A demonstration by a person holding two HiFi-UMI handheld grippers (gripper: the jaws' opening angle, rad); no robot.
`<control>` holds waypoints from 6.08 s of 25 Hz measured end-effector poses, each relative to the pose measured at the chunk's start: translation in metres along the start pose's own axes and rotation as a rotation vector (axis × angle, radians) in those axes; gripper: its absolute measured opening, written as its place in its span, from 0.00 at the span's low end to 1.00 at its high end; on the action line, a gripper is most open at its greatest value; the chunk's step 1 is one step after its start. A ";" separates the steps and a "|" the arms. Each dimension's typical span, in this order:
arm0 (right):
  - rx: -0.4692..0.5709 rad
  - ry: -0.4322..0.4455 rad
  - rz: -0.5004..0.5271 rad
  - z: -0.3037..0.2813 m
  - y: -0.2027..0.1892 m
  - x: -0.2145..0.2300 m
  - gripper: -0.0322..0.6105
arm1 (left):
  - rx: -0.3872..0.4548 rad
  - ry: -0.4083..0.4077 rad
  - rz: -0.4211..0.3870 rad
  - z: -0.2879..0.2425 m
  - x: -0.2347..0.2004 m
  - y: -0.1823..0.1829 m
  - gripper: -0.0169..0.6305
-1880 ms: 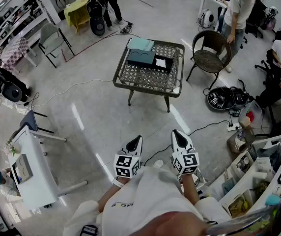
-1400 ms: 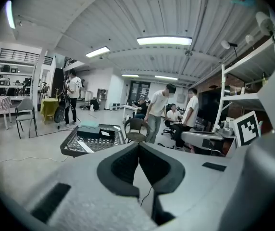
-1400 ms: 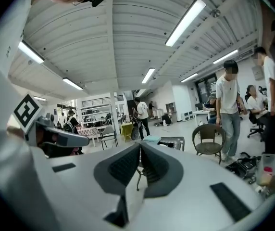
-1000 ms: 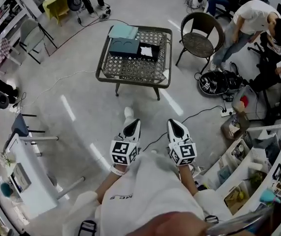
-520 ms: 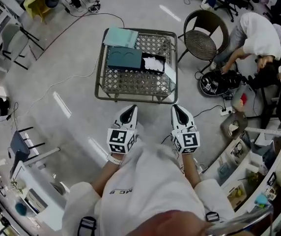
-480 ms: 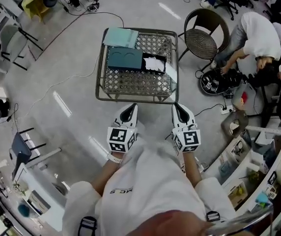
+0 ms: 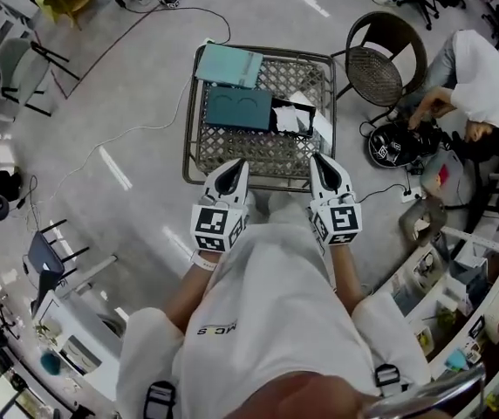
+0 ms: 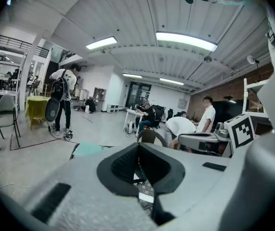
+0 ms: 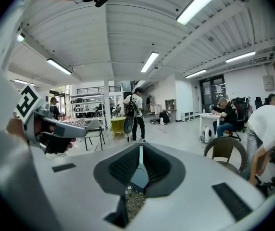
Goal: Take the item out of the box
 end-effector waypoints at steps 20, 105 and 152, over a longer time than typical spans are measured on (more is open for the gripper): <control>-0.209 0.132 0.001 -0.120 -0.040 0.060 0.18 | -0.154 0.034 0.145 -0.090 -0.026 -0.028 0.06; -0.290 0.234 0.238 -0.184 -0.057 0.068 0.07 | -0.208 0.065 0.138 -0.136 -0.030 -0.046 0.06; -0.004 0.083 0.188 -0.032 0.046 0.050 0.07 | 0.055 0.123 0.057 -0.043 -0.006 0.041 0.06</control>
Point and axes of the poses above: the fingertips, and each gripper's own axes: z backward along the fingers, x to its right, y out of its top, the point moved 7 cm from there along z, backward along the fingers, and after that the axes turned 8 degrees about -x, right-handed, at the moved point
